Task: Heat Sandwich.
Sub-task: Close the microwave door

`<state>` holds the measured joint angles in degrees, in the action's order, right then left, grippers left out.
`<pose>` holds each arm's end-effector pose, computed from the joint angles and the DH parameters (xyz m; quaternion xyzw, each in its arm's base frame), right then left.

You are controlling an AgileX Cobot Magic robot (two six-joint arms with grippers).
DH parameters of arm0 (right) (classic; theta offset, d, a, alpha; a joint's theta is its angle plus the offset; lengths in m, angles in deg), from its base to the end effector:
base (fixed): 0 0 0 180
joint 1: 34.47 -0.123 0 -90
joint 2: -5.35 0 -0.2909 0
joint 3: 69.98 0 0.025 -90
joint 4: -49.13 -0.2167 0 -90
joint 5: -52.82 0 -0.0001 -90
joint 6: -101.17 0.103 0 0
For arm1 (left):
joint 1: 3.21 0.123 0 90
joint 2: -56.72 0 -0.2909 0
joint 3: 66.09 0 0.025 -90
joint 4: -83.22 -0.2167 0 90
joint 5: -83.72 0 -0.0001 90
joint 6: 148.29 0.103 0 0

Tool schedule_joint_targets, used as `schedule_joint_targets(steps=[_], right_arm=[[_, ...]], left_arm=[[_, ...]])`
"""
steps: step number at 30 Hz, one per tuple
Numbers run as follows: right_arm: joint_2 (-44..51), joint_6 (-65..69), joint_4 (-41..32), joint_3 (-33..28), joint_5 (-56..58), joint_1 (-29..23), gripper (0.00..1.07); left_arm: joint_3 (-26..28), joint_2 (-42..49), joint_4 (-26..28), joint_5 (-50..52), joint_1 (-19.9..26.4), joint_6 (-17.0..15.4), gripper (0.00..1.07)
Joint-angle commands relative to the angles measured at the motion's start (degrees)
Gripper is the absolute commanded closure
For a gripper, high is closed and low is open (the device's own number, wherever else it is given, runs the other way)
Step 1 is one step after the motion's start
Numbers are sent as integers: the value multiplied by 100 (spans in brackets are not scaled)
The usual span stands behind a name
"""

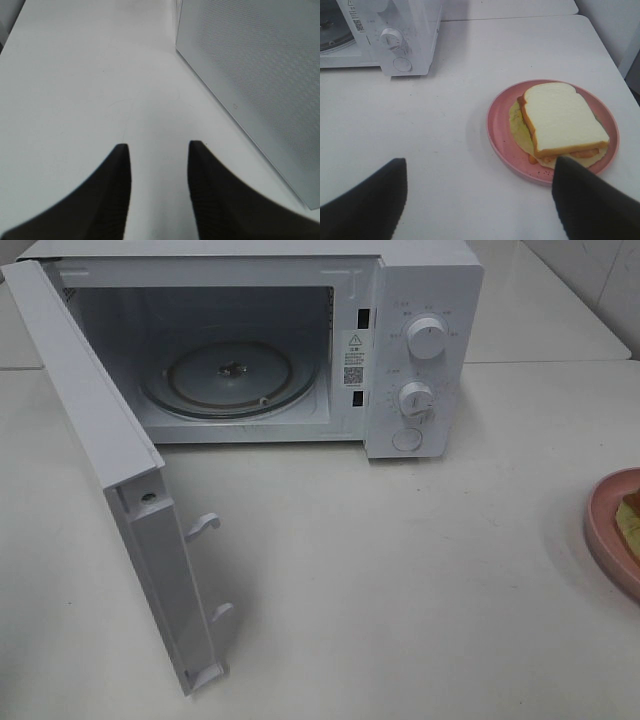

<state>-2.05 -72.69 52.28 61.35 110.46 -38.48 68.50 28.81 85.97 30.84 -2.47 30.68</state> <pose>-0.0280 -0.0068 0.2608 0.0159 0.8368 0.0210 0.5468 0.0264 -0.0036 0.2845 -0.0180 0.8914 -0.0248 0.4522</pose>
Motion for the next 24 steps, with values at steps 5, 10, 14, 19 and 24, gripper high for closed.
schedule_joint_targets(steps=[5, 10, 14, 19, 24], right_arm=[[160, -69, 0, -11, -46, 34, 31], [160, -69, 0, -11, -46, 34, 31], [160, -69, 0, -11, -46, 34, 31], [160, -69, 0, -11, -46, 34, 31], [160, -69, 0, -11, -46, 34, 31]], left_arm=[[-46, -1140, 11, 1014, 17, 0, 107], [-556, -1719, 11, 2475, 17, 11, 107], [-1129, -2034, 11, 4028, 17, 11, 107], [-1736, -2504, 11, 5730, 17, 11, 107], [-1914, -3203, 11, 7110, 17, 11, 107]])
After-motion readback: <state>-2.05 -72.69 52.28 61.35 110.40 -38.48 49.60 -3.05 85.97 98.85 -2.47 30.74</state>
